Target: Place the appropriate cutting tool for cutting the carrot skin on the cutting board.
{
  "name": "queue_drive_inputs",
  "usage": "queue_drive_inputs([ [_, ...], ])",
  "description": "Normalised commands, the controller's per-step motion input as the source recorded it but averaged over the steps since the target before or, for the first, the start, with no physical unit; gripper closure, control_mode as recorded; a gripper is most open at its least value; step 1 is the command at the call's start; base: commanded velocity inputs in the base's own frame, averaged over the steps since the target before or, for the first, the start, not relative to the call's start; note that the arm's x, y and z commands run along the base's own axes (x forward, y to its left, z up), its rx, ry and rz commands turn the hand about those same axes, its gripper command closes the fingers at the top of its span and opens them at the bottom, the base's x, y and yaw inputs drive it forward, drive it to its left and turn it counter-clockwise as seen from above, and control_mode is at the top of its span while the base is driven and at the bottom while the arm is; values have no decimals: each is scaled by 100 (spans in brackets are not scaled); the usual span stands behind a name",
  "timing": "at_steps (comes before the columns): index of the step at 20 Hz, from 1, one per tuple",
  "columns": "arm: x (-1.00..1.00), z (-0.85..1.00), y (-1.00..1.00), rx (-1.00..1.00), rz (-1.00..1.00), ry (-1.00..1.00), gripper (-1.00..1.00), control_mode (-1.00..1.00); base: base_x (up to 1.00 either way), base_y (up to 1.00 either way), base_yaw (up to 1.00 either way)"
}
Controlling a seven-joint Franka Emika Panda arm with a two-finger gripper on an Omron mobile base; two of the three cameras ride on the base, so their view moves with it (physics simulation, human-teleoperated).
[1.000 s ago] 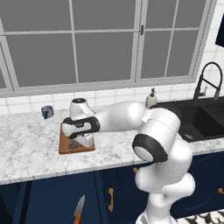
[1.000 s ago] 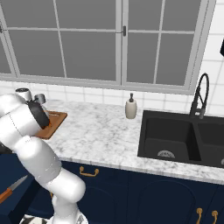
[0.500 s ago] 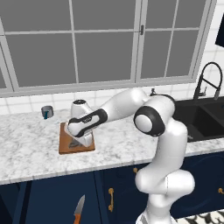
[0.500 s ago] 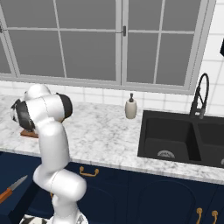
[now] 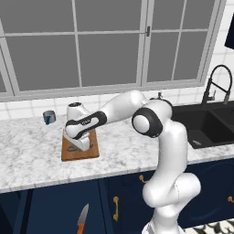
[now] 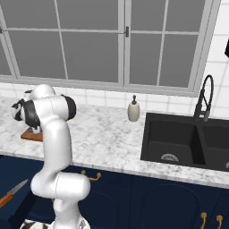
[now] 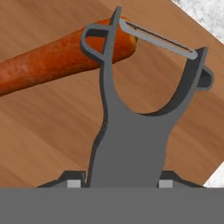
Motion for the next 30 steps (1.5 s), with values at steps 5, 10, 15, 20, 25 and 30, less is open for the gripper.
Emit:
queue_drive_inputs([
  [5, 0, -4, 0, 0, -1, 0, -100, -100, 0, 0, 0],
  [10, -24, 12, -8, 0, 0, 0, -100, -100, 0, 0, 0],
  [15, -49, 33, -36, 0, 0, -4, -100, -100, 0, 0, 0],
  [20, -88, 16, -84, 1, 1, -12, -100, -100, 0, 0, 0],
  [25, -100, 22, -86, 1, 17, -11, -100, -100, 0, 0, 0],
  [30, -99, 47, -81, 0, 25, -1, -100, -100, 0, 0, 0],
])
